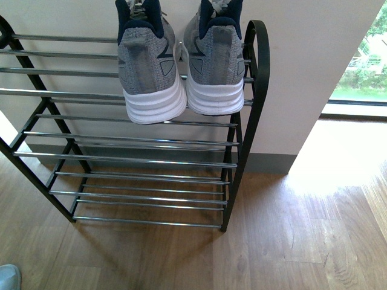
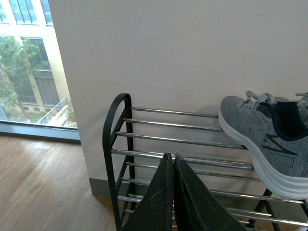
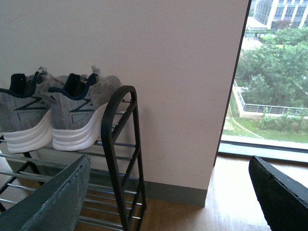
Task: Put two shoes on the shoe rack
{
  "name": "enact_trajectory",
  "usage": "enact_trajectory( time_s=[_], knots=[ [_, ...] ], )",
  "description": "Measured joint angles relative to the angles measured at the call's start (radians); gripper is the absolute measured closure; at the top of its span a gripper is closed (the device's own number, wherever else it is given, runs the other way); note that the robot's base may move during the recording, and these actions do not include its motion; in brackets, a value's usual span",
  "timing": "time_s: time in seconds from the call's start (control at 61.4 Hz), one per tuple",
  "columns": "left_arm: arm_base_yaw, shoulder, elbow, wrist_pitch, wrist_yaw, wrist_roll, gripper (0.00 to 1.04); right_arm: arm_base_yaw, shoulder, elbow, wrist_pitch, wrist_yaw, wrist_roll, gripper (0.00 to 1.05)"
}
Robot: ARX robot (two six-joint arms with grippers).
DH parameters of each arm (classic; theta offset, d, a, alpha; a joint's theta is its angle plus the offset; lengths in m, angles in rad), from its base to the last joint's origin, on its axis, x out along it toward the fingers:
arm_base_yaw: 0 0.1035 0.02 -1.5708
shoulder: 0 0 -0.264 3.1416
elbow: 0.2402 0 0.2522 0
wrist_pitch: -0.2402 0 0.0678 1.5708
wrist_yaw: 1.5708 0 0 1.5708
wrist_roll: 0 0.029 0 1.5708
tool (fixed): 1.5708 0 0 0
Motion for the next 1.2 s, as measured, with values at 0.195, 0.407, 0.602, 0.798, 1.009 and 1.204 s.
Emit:
enact_trajectory(
  time_s=[0.195, 0.407, 0.602, 0.798, 1.009, 1.204],
  knots=[
    [0.003, -0.120, -0.029, -0.119, 0.001, 0.000, 1.03, 0.000, 0.000, 0.000, 0.000, 0.000, 0.000, 0.09],
    [0.003, -0.179, -0.046, -0.133, 0.001, 0.000, 1.03, 0.000, 0.000, 0.000, 0.000, 0.000, 0.000, 0.09],
    [0.003, -0.211, -0.089, -0.133, 0.000, 0.000, 1.03, 0.000, 0.000, 0.000, 0.000, 0.000, 0.000, 0.09],
    [0.003, -0.214, -0.089, -0.131, 0.001, 0.000, 1.03, 0.000, 0.000, 0.000, 0.000, 0.000, 0.000, 0.09],
    [0.003, -0.214, -0.089, -0.131, 0.000, 0.000, 0.98, 0.000, 0.000, 0.000, 0.000, 0.000, 0.000, 0.09],
    [0.004, -0.214, -0.089, -0.130, 0.002, 0.001, 0.64, 0.000, 0.000, 0.000, 0.000, 0.004, 0.000, 0.09]
  ],
)
